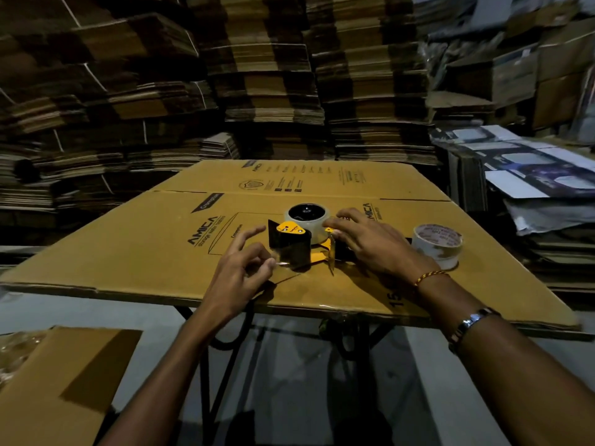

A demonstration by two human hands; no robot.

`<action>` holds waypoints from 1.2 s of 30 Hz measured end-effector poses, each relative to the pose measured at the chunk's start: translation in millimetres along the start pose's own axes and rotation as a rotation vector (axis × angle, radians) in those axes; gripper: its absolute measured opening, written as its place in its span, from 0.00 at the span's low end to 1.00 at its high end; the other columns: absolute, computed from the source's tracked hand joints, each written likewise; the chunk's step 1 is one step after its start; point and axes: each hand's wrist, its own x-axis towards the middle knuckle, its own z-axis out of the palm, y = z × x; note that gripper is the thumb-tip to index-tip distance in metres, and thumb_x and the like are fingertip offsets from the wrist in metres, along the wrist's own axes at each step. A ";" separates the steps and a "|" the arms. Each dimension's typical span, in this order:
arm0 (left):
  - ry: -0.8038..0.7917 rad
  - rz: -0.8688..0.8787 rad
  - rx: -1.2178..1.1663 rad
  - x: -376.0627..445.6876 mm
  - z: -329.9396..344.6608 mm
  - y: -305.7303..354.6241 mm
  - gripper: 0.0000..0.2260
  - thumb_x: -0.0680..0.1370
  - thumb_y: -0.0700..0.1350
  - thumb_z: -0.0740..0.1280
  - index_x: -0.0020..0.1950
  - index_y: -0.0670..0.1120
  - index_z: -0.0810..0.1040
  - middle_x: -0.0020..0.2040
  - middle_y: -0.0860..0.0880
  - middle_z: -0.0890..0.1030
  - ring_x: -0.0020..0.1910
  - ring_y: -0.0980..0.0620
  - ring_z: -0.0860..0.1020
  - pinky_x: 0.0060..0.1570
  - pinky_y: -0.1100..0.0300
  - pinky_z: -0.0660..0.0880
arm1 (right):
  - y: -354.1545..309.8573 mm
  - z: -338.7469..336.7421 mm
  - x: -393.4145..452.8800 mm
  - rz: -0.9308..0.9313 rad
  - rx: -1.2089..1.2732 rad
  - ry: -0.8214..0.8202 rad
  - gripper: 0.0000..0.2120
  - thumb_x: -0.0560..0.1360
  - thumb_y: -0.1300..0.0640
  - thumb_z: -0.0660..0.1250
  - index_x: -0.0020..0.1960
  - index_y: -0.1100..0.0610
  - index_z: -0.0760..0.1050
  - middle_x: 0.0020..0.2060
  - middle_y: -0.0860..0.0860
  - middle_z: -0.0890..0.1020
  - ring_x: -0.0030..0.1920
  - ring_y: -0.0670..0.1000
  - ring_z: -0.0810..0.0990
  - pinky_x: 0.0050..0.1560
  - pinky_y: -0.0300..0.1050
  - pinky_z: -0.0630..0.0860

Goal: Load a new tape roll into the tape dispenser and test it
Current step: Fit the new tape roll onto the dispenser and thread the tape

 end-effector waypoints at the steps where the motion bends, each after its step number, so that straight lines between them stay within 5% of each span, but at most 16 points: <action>1: 0.010 0.003 0.012 2.8 -2.7 -2.4 0.08 0.78 0.49 0.68 0.44 0.45 0.79 0.74 0.52 0.65 0.54 0.58 0.80 0.51 0.48 0.81 | 0.4 0.0 -0.3 -0.004 0.002 0.005 0.20 0.82 0.40 0.48 0.73 0.37 0.62 0.73 0.45 0.63 0.62 0.54 0.75 0.54 0.52 0.76; 4: 0.010 0.010 0.023 9.2 -8.5 -10.2 0.12 0.76 0.56 0.66 0.44 0.48 0.79 0.75 0.52 0.64 0.62 0.54 0.78 0.56 0.46 0.80 | 1.4 -0.6 -0.7 -0.015 -0.011 0.014 0.20 0.83 0.40 0.48 0.73 0.38 0.63 0.73 0.45 0.63 0.62 0.54 0.75 0.52 0.51 0.76; 13: -0.054 -0.058 0.066 32.0 -7.9 -24.6 0.05 0.79 0.47 0.66 0.45 0.48 0.79 0.70 0.50 0.72 0.67 0.54 0.73 0.61 0.49 0.77 | 6.5 1.6 -2.2 -0.052 -0.018 0.026 0.20 0.82 0.40 0.47 0.73 0.37 0.62 0.73 0.45 0.63 0.59 0.51 0.75 0.45 0.45 0.73; 19: -0.085 -0.118 0.018 37.7 -6.3 -18.3 0.06 0.79 0.45 0.67 0.45 0.45 0.79 0.57 0.50 0.81 0.56 0.50 0.79 0.56 0.47 0.77 | 4.2 2.1 -2.8 -0.059 -0.001 0.060 0.20 0.81 0.37 0.47 0.71 0.36 0.63 0.71 0.42 0.64 0.60 0.51 0.75 0.51 0.50 0.76; 26: -0.115 -0.098 0.092 44.0 -3.0 -27.5 0.06 0.79 0.46 0.67 0.43 0.46 0.78 0.50 0.48 0.78 0.52 0.51 0.76 0.53 0.51 0.75 | 2.1 0.7 -2.5 -0.066 -0.043 0.054 0.22 0.82 0.38 0.46 0.73 0.37 0.63 0.73 0.44 0.63 0.60 0.51 0.75 0.50 0.47 0.75; 32: -0.080 -0.122 0.175 44.9 6.0 -24.9 0.05 0.79 0.48 0.65 0.44 0.50 0.76 0.52 0.49 0.73 0.53 0.50 0.74 0.55 0.50 0.74 | 0.4 0.2 -3.1 -0.058 -0.060 0.060 0.22 0.82 0.39 0.47 0.74 0.39 0.64 0.73 0.45 0.64 0.61 0.52 0.75 0.50 0.47 0.74; 36: -0.070 -0.139 0.210 45.3 10.3 -21.3 0.04 0.80 0.47 0.64 0.49 0.48 0.77 0.54 0.48 0.72 0.54 0.50 0.72 0.55 0.52 0.72 | 2.6 1.9 -0.7 -0.084 -0.074 0.067 0.23 0.82 0.39 0.49 0.74 0.41 0.65 0.71 0.47 0.66 0.57 0.51 0.76 0.41 0.37 0.67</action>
